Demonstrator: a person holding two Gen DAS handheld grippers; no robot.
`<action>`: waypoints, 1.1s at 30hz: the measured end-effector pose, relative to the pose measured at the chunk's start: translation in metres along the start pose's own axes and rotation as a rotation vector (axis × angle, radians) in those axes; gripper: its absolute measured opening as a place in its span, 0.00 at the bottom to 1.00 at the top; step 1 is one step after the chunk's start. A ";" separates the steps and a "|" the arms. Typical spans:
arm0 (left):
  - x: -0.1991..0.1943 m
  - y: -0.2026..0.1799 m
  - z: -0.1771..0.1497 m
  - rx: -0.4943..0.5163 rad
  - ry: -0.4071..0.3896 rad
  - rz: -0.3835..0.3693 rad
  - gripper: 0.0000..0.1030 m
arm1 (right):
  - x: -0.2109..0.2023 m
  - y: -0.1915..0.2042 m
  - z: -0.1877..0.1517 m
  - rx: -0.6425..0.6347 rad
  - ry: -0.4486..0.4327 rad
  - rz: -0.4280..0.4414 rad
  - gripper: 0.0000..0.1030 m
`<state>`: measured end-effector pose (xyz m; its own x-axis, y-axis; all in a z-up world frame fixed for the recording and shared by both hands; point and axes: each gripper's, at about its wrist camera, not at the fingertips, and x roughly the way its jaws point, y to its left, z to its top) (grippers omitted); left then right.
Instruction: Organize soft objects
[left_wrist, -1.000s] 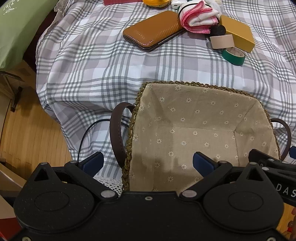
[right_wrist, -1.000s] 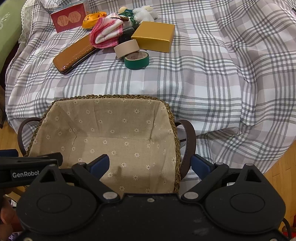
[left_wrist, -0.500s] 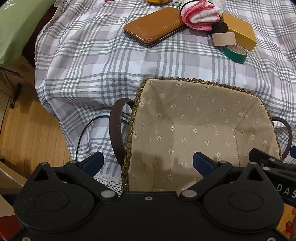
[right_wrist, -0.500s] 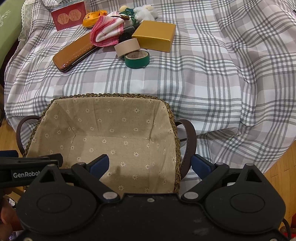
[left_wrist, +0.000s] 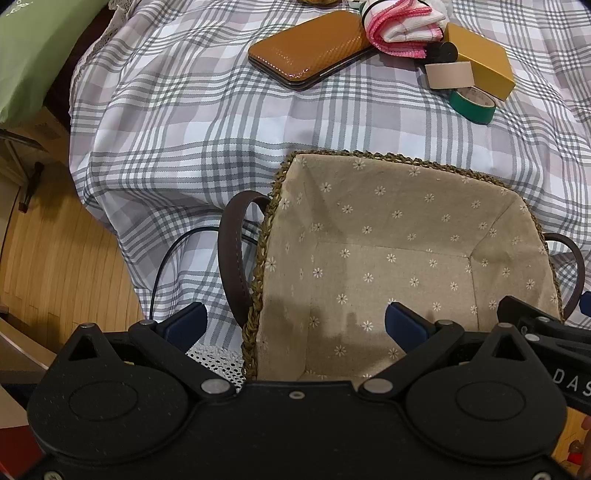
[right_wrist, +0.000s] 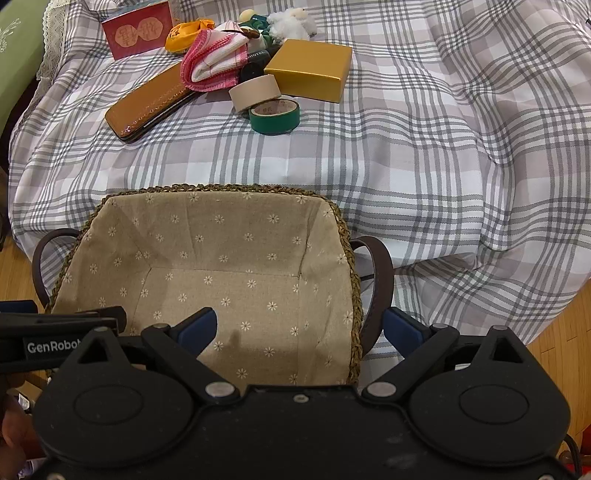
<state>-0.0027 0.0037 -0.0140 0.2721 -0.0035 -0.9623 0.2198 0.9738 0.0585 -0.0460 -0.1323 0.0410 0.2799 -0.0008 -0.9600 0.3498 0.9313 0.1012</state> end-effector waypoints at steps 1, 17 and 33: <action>0.000 0.000 0.000 -0.001 0.000 0.000 0.96 | 0.000 0.000 0.000 0.000 0.000 0.000 0.94; 0.001 0.000 -0.001 -0.006 0.002 0.005 0.96 | 0.001 0.001 0.000 -0.001 0.002 -0.002 0.96; -0.003 0.000 0.002 0.002 -0.029 0.012 0.96 | 0.002 -0.002 0.004 0.012 0.013 0.014 0.97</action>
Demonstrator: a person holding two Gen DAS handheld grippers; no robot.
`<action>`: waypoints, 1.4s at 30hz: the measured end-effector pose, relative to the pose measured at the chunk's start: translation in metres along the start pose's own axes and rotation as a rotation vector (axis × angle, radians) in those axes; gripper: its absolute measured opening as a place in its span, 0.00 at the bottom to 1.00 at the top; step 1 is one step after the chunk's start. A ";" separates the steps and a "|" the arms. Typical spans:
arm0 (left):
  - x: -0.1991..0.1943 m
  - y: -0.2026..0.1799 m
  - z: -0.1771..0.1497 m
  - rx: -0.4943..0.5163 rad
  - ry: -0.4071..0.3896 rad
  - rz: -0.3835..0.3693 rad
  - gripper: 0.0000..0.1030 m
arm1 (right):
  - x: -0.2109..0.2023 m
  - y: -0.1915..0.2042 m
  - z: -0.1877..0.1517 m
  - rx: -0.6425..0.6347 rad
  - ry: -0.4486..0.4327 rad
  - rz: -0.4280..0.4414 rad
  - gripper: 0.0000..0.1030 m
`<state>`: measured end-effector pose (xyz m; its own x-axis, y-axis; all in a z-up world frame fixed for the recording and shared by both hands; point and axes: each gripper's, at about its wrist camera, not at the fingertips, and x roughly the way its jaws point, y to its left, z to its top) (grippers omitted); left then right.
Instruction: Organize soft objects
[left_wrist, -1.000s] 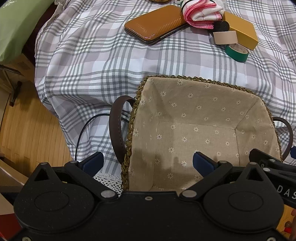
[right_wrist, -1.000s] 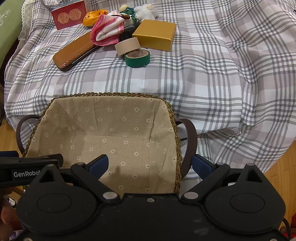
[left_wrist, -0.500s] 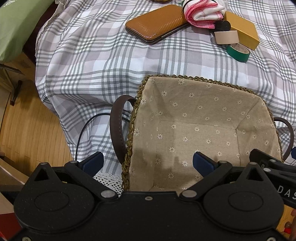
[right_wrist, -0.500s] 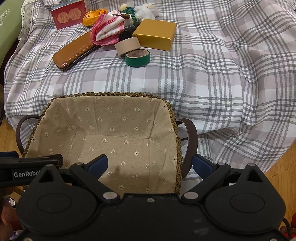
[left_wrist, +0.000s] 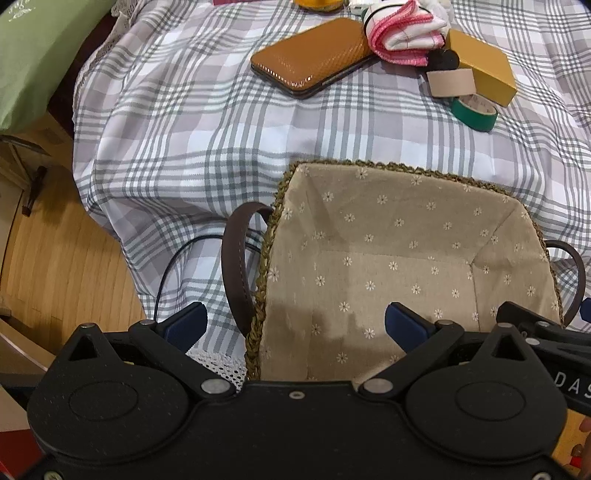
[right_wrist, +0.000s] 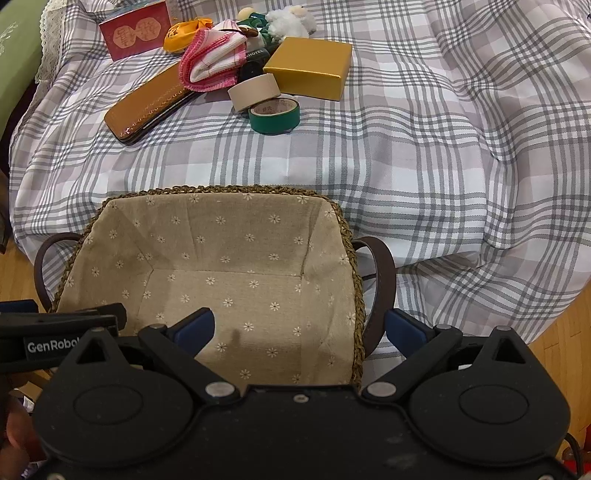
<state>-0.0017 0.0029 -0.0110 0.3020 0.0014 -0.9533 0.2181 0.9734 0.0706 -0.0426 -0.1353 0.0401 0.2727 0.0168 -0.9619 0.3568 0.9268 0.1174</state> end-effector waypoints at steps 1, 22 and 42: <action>-0.001 0.000 0.000 0.000 -0.010 0.002 0.96 | 0.000 0.000 0.000 0.004 -0.001 0.003 0.97; -0.021 0.002 0.042 0.019 -0.165 -0.040 0.96 | -0.007 -0.026 0.043 0.052 -0.101 0.051 0.89; -0.009 -0.010 0.136 0.030 -0.257 -0.090 0.96 | 0.000 -0.039 0.172 0.045 -0.331 0.027 0.89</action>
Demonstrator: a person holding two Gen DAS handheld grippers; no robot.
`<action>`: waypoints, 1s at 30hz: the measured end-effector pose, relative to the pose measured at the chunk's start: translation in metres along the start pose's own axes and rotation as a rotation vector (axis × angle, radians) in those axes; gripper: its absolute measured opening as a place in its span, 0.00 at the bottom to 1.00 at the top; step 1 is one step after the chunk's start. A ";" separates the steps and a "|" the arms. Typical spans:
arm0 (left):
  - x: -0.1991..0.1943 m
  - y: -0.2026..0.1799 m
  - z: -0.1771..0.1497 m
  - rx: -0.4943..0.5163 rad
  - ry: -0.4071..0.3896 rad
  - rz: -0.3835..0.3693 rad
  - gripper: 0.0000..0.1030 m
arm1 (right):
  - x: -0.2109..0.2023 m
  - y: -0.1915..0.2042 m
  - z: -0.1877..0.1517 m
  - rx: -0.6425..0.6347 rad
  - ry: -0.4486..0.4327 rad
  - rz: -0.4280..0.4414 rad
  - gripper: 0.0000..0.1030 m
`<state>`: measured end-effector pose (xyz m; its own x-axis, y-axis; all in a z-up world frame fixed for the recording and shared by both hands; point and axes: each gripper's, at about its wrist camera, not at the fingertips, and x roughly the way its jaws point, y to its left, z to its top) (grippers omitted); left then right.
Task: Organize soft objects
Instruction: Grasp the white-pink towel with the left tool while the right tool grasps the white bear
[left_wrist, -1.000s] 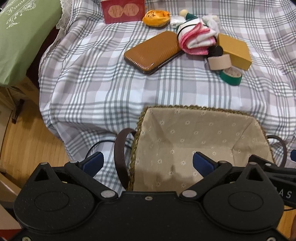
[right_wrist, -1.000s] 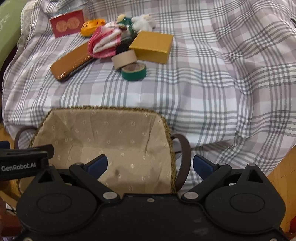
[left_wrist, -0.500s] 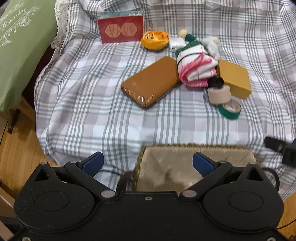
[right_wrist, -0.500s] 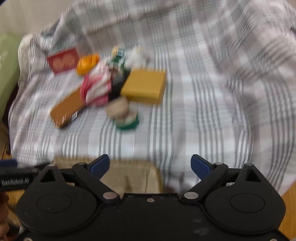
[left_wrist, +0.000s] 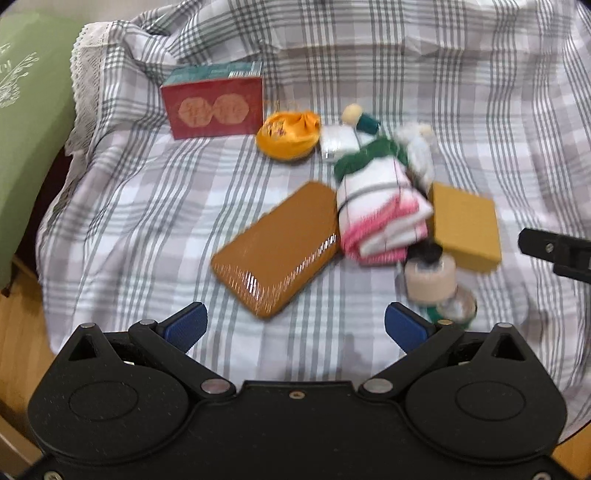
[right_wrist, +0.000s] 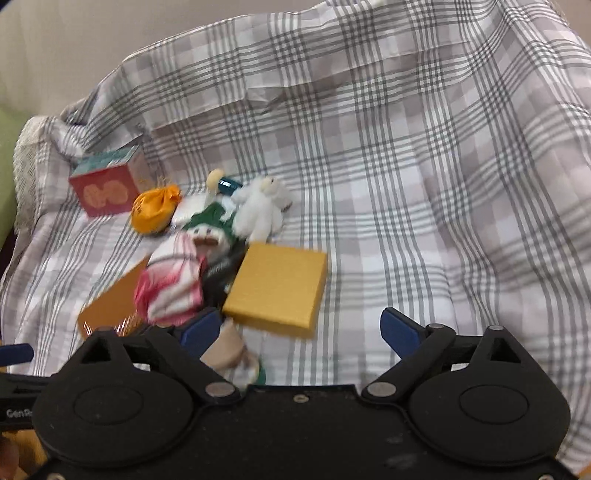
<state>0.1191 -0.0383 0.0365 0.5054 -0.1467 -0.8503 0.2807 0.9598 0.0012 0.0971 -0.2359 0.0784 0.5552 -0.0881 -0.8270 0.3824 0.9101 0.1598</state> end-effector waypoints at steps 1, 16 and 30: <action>0.003 0.000 0.005 -0.002 -0.004 -0.007 0.96 | 0.007 -0.001 0.006 0.002 0.009 0.002 0.88; 0.038 -0.021 0.045 0.060 0.001 -0.161 0.96 | 0.110 0.004 0.091 0.086 0.028 0.090 0.85; 0.058 -0.033 0.059 0.059 -0.028 -0.182 0.96 | 0.207 0.018 0.118 0.159 0.212 0.167 0.84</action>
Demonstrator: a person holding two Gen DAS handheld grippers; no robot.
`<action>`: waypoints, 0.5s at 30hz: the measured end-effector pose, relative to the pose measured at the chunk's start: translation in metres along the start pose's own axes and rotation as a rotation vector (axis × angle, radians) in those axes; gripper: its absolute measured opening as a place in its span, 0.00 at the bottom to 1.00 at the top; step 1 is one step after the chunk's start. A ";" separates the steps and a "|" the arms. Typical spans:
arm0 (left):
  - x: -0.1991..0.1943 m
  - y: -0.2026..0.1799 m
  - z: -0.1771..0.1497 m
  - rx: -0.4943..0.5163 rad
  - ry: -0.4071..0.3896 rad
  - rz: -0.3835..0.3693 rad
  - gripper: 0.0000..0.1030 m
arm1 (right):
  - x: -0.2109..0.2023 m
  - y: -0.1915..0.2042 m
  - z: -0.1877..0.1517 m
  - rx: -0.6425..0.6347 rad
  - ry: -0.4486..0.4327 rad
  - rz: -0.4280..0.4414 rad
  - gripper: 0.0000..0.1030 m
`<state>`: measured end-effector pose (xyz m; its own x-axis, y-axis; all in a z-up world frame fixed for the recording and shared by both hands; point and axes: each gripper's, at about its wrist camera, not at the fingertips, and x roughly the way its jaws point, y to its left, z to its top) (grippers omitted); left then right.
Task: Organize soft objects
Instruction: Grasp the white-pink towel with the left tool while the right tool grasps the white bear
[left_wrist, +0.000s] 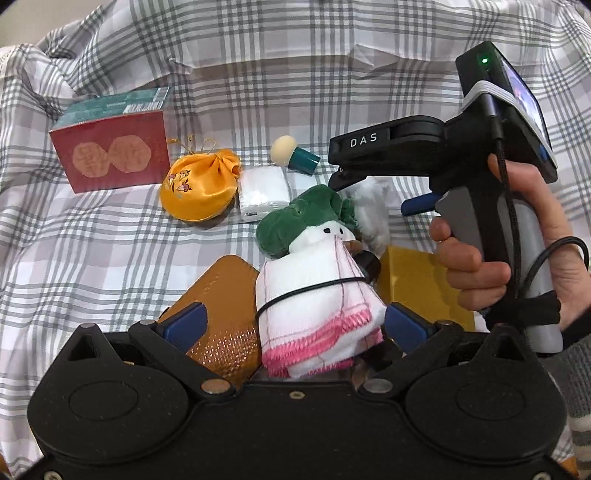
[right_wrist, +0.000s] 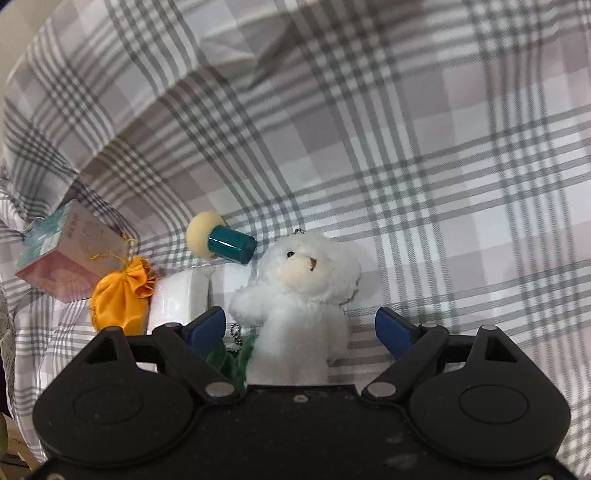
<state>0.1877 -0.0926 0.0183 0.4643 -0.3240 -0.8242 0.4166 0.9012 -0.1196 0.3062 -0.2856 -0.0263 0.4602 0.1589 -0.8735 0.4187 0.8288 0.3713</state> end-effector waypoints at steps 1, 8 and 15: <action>0.003 0.000 0.001 -0.003 0.006 -0.008 0.96 | 0.004 0.001 0.001 -0.002 0.011 -0.002 0.80; 0.018 -0.002 0.006 0.002 0.042 -0.050 0.96 | 0.016 0.012 0.001 -0.092 0.035 -0.038 0.66; 0.035 0.005 0.007 -0.040 0.108 -0.087 0.96 | 0.016 0.014 -0.001 -0.158 0.023 -0.076 0.32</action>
<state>0.2120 -0.1018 -0.0074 0.3402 -0.3702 -0.8644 0.4189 0.8827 -0.2131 0.3184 -0.2705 -0.0352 0.4132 0.1037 -0.9047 0.3221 0.9127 0.2516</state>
